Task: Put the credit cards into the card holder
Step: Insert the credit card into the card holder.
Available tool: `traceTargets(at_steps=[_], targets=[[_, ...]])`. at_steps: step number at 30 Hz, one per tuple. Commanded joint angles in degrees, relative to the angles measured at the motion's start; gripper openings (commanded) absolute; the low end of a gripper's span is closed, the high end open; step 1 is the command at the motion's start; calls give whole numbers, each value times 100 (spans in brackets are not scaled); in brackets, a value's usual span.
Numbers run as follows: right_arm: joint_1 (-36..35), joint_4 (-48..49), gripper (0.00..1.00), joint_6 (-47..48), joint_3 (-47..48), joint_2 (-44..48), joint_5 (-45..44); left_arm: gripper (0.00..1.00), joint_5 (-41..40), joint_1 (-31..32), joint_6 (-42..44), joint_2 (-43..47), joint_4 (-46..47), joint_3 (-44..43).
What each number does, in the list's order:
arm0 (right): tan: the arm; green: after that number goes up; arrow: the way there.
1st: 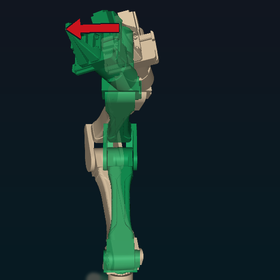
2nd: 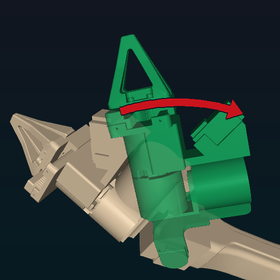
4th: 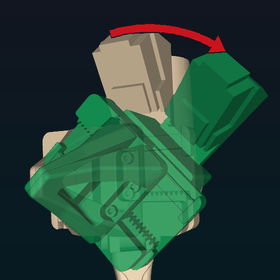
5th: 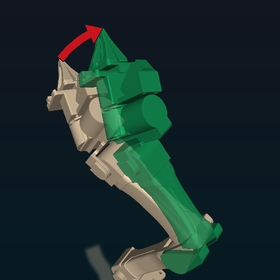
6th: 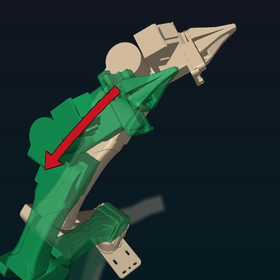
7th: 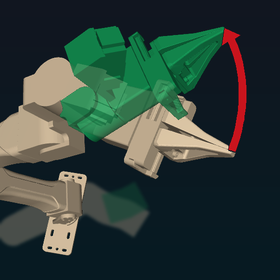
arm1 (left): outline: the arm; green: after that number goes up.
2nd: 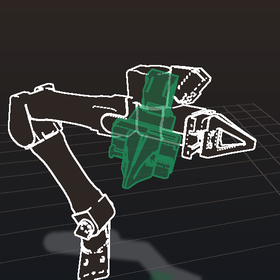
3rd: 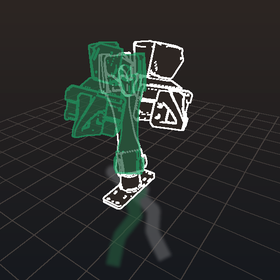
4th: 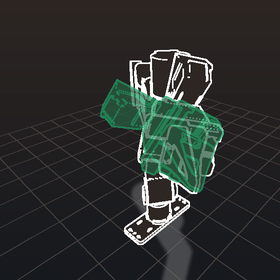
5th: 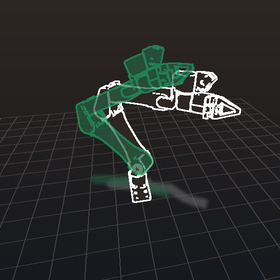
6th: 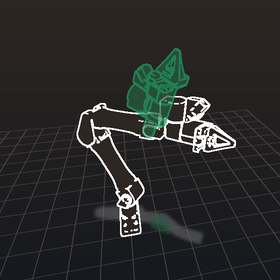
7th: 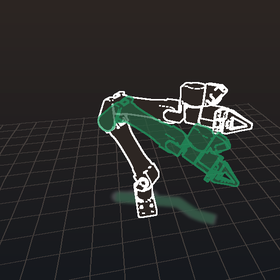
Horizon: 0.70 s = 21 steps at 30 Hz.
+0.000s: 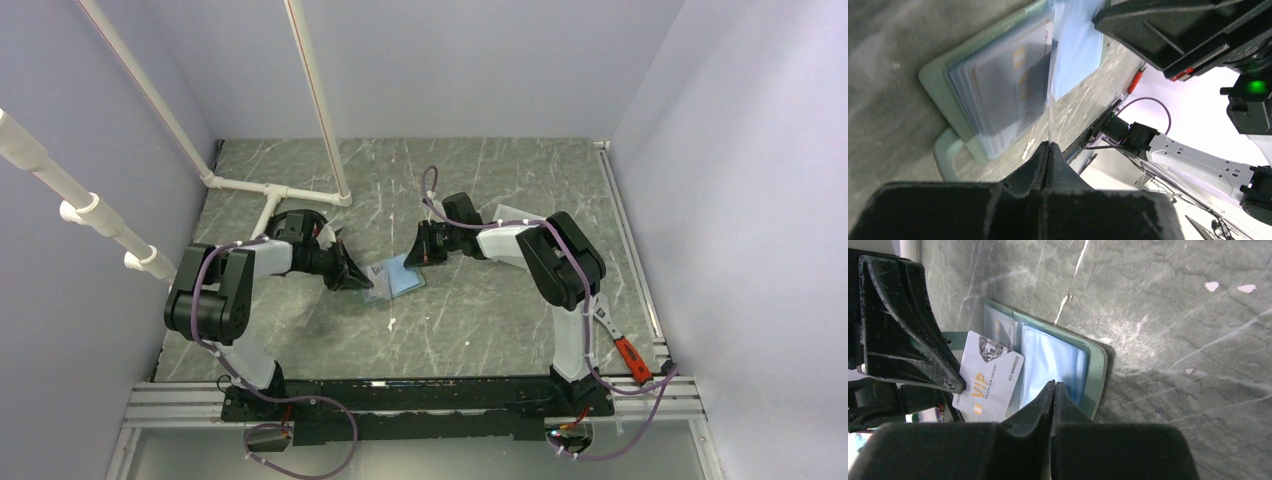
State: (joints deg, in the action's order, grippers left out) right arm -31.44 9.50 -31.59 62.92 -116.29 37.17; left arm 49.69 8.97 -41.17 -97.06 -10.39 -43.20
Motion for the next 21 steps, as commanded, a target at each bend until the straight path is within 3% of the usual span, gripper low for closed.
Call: traceTargets(at_steps=[1, 21], targets=[[-11, -115, 1, 64, -77, -202, -58, 0, -63, -9, 330, 314, -722, -39], [-11, -103, 0, 57, -126, -158, -34, 0, 267, -18, 70, -353, 376, -216]])
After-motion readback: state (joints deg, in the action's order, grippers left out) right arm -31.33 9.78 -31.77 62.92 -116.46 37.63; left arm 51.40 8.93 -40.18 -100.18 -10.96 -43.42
